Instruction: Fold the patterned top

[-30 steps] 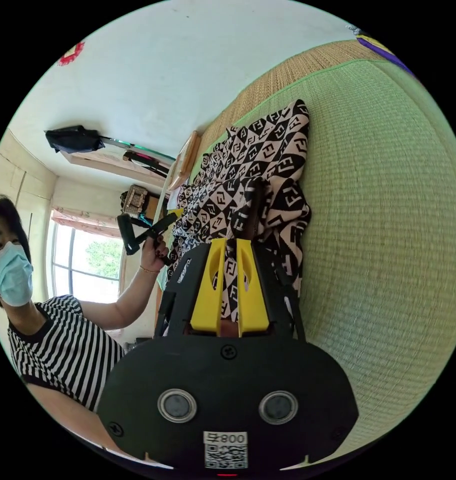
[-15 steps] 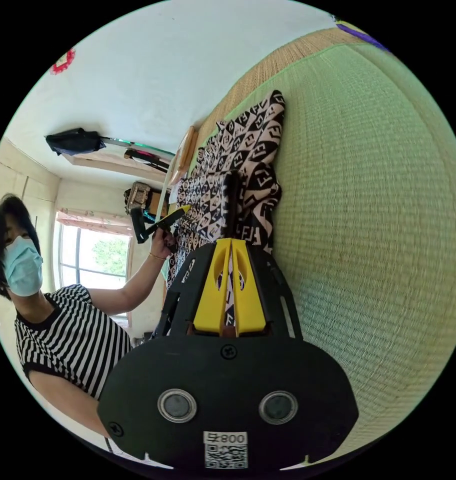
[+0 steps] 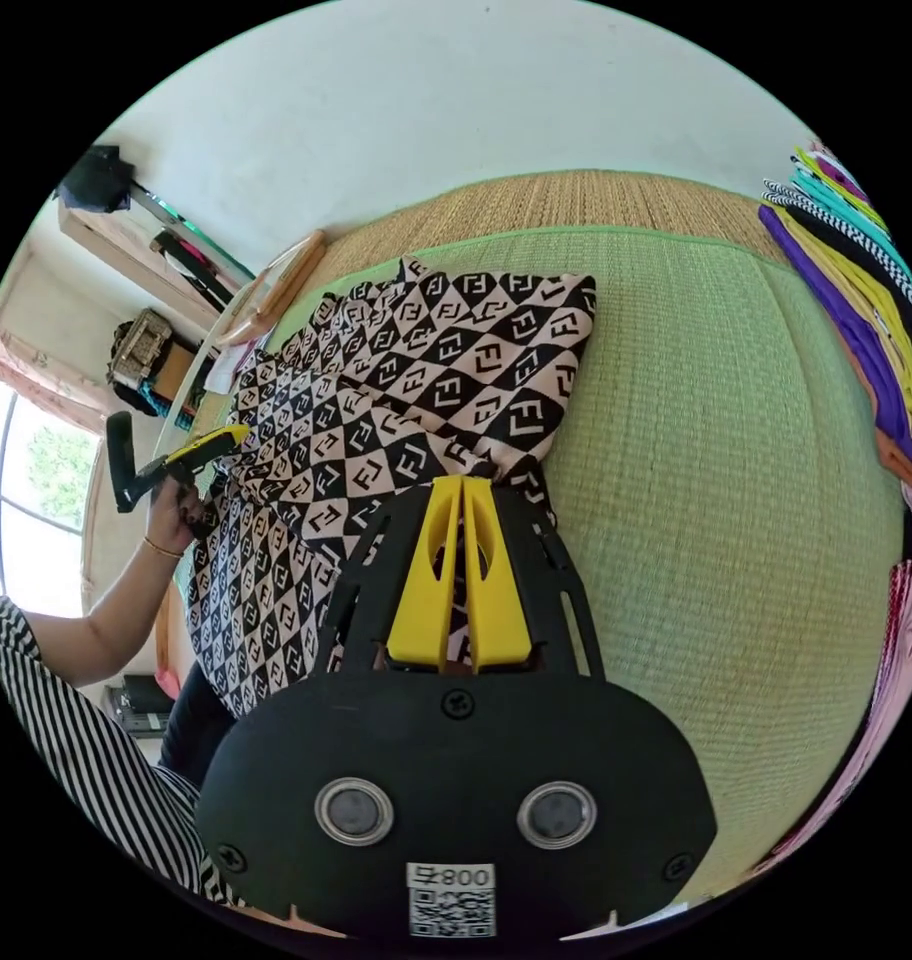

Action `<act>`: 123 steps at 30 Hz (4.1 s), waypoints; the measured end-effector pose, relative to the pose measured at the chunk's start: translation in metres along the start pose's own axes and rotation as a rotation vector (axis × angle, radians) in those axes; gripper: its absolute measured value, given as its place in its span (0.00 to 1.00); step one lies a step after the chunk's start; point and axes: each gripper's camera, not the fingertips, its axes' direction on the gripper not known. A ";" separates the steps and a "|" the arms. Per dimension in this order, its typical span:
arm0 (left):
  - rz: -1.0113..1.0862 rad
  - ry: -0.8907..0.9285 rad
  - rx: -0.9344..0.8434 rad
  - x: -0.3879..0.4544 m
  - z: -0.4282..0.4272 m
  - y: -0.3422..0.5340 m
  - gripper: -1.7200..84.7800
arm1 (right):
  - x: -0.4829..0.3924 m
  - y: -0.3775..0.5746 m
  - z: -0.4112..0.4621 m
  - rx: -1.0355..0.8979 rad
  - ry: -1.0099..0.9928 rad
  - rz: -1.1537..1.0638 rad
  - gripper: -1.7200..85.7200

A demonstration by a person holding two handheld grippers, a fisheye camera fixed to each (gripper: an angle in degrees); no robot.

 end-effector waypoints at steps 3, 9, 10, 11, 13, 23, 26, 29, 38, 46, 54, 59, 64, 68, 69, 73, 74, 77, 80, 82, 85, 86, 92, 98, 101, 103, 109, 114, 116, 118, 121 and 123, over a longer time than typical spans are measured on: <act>0.009 -0.078 0.058 -0.014 -0.022 -0.009 0.02 | -0.008 0.005 -0.005 0.020 -0.017 0.029 0.02; -0.093 -0.204 0.027 -0.075 -0.017 -0.052 0.02 | -0.059 0.006 -0.020 0.106 0.055 -0.011 0.02; -0.112 -0.197 -0.031 -0.089 -0.004 -0.056 0.02 | -0.073 0.004 -0.020 0.107 0.066 -0.037 0.02; -0.111 -0.171 -0.047 -0.093 0.000 -0.057 0.02 | -0.086 0.001 -0.016 0.099 0.092 -0.057 0.02; -0.134 -0.129 -0.020 -0.099 -0.008 -0.056 0.02 | -0.101 -0.001 -0.009 0.078 0.122 -0.076 0.02; -0.037 -0.054 -0.012 -0.062 -0.044 0.037 0.02 | -0.111 0.026 0.007 0.022 0.133 -0.049 0.02; -0.085 0.001 0.015 -0.073 -0.050 0.038 0.02 | -0.116 0.023 -0.001 0.009 0.121 -0.047 0.02; -0.047 -0.044 0.094 -0.073 -0.069 0.014 0.02 | -0.126 0.017 -0.014 0.041 0.170 -0.081 0.02; -0.099 -0.148 -0.019 -0.117 -0.021 -0.051 0.02 | -0.079 -0.034 0.002 -0.040 0.146 0.012 0.02; -0.062 -0.004 0.089 -0.076 -0.090 0.040 0.02 | -0.121 0.033 -0.054 0.152 0.091 -0.098 0.02; -0.164 0.037 0.027 -0.075 -0.101 0.079 0.02 | -0.102 0.047 -0.039 0.043 0.008 -0.029 0.02; -0.138 -0.018 -0.133 -0.059 -0.096 0.106 0.02 | -0.096 0.090 -0.058 -0.010 0.026 0.013 0.02; -0.161 0.021 -0.086 -0.049 -0.120 0.131 0.02 | -0.086 0.119 -0.084 0.037 0.001 0.058 0.02; -0.151 -0.032 -0.129 -0.049 -0.105 0.117 0.02 | -0.078 0.105 -0.063 -0.016 0.010 0.065 0.02; -0.181 -0.042 -0.153 -0.053 -0.094 0.114 0.02 | -0.077 0.103 -0.059 -0.024 0.012 0.067 0.02; -0.194 -0.039 -0.151 -0.059 -0.075 0.104 0.02 | -0.071 0.095 -0.040 -0.044 0.098 0.076 0.02; -0.188 -0.047 -0.147 -0.058 -0.075 0.102 0.02 | -0.066 0.094 -0.040 -0.031 0.082 0.084 0.02; -0.159 -0.067 -0.140 -0.058 -0.072 0.095 0.02 | -0.051 0.087 -0.041 -0.007 0.039 0.099 0.02; -0.176 -0.058 -0.127 -0.064 -0.070 0.086 0.02 | -0.043 0.074 -0.040 0.003 0.043 0.107 0.02; -0.203 -0.057 -0.126 -0.068 -0.068 0.078 0.02 | -0.038 0.064 -0.039 -0.001 0.044 0.117 0.02; -0.206 -0.074 -0.140 -0.066 -0.071 0.078 0.02 | -0.034 0.059 -0.039 -0.024 0.041 0.115 0.02; -0.213 -0.075 -0.141 -0.066 -0.073 0.080 0.02 | -0.033 0.061 -0.042 -0.030 0.042 0.113 0.02; -0.236 -0.026 -0.104 -0.055 -0.120 0.135 0.02 | -0.027 0.113 -0.077 0.008 -0.008 0.138 0.02; -0.386 0.029 -0.117 -0.072 -0.177 0.236 0.03 | -0.022 0.209 -0.119 0.013 -0.092 0.194 0.02; -0.457 0.047 -0.123 -0.078 -0.201 0.281 0.05 | -0.020 0.257 -0.140 0.021 -0.093 0.257 0.03; -0.469 0.077 -0.127 -0.076 -0.214 0.305 0.06 | -0.020 0.281 -0.152 0.031 -0.113 0.280 0.03; -0.498 0.087 -0.201 -0.073 -0.219 0.341 0.10 | -0.018 0.335 -0.172 0.043 -0.120 0.358 0.07; -0.552 0.159 -0.201 -0.075 -0.226 0.365 0.11 | -0.014 0.357 -0.177 0.011 -0.111 0.386 0.11; -0.553 0.178 -0.203 -0.073 -0.227 0.371 0.11 | -0.012 0.362 -0.179 0.001 -0.108 0.395 0.12; -0.562 0.190 -0.216 -0.073 -0.227 0.377 0.11 | -0.010 0.363 -0.177 -0.015 -0.103 0.400 0.12; -0.577 0.199 -0.212 -0.075 -0.231 0.382 0.12 | -0.009 0.362 -0.166 -0.069 -0.128 0.403 0.12; -0.588 0.204 -0.214 -0.077 -0.232 0.386 0.11 | -0.010 0.364 -0.159 -0.104 -0.113 0.402 0.12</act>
